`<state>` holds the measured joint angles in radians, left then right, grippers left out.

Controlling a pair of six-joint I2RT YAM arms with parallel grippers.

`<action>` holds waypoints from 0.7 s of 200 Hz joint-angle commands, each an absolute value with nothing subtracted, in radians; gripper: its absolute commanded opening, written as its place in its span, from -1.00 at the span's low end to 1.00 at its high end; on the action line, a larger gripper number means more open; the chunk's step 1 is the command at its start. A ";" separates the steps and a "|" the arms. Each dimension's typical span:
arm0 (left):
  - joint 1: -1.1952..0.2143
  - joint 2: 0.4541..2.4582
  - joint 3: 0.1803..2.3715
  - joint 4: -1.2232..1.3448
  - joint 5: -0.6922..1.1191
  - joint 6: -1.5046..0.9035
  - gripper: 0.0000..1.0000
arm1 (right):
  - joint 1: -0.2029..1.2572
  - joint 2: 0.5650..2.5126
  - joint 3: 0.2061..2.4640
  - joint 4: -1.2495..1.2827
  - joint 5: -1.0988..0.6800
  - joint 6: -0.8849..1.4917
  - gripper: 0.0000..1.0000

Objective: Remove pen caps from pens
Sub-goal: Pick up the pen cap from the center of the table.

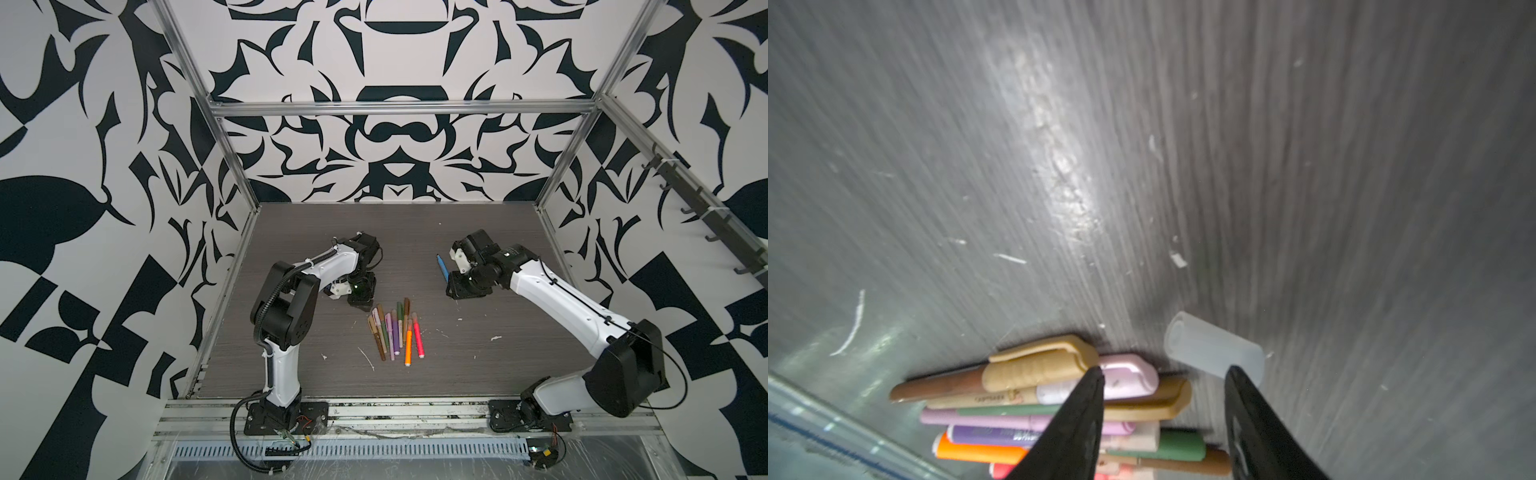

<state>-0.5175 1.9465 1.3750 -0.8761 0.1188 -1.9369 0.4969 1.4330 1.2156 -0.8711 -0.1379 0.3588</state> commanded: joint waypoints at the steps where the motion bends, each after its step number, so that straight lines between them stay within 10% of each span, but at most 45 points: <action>1: -0.516 1.973 1.394 -0.901 0.088 -1.996 -0.02 | 0.492 1.391 1.208 -0.888 -0.140 0.346 -0.11; 140: -0.488 2.021 1.420 -0.896 0.041 -2.018 -0.40 | 0.486 1.342 1.200 -0.922 -0.126 0.334 -0.11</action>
<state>-0.5026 2.0045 1.4052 -0.8627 0.0643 -1.9976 0.4904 1.3712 1.1931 -0.9016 -0.1371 0.3435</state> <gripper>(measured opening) 0.314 0.446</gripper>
